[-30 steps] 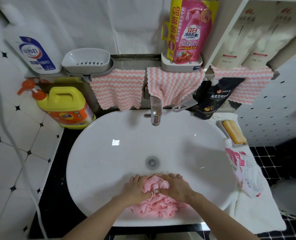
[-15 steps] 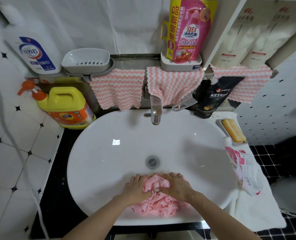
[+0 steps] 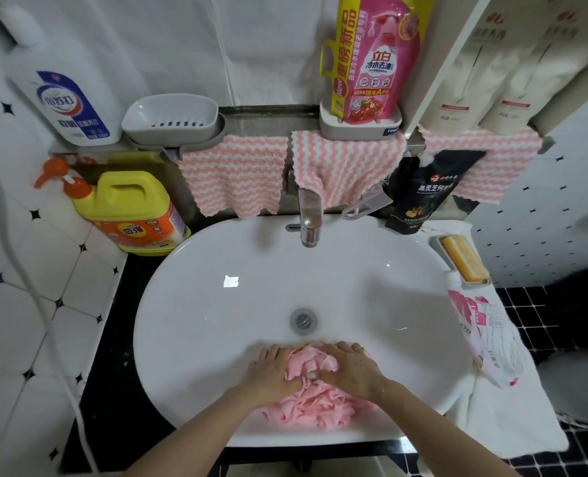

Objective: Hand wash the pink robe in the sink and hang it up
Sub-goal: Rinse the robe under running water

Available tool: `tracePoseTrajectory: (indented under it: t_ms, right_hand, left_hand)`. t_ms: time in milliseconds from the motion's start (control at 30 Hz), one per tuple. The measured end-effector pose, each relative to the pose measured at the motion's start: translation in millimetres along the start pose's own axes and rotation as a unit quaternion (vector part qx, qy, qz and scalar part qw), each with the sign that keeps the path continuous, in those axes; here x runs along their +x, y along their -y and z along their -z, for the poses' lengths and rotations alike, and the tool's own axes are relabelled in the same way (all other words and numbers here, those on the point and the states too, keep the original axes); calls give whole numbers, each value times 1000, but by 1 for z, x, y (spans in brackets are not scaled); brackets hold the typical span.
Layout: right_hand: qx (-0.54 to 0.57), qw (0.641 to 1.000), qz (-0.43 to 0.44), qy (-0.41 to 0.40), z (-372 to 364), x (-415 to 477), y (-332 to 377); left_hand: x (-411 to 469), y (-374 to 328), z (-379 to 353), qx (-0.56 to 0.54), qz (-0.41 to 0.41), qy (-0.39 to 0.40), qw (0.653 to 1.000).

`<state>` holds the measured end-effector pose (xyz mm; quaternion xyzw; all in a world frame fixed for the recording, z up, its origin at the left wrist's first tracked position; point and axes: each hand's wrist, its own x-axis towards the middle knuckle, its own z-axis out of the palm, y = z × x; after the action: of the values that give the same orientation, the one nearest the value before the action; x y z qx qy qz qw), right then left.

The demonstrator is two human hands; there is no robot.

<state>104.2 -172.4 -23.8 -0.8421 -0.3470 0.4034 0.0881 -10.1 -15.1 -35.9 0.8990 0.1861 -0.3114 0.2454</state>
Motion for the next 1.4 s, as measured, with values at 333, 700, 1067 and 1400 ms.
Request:
tracePoseTrajectory:
  t_ms: [333, 700, 1067, 1400]
  right_hand:
    - [50, 999, 2, 2, -4, 3, -5]
    - [238, 932, -220, -163, 117, 40, 8]
    - [677, 697, -24, -235, 196, 59, 19]
    - [122, 991, -21, -50, 42, 48, 14]
  left_hand:
    - [-1, 0, -1, 10, 1, -6, 1000]
    - [-2, 2, -3, 21, -20, -11, 1000]
    - [-8, -1, 0, -19, -15, -11, 1000]
    - [-14, 2, 11, -20, -84, 7, 996]
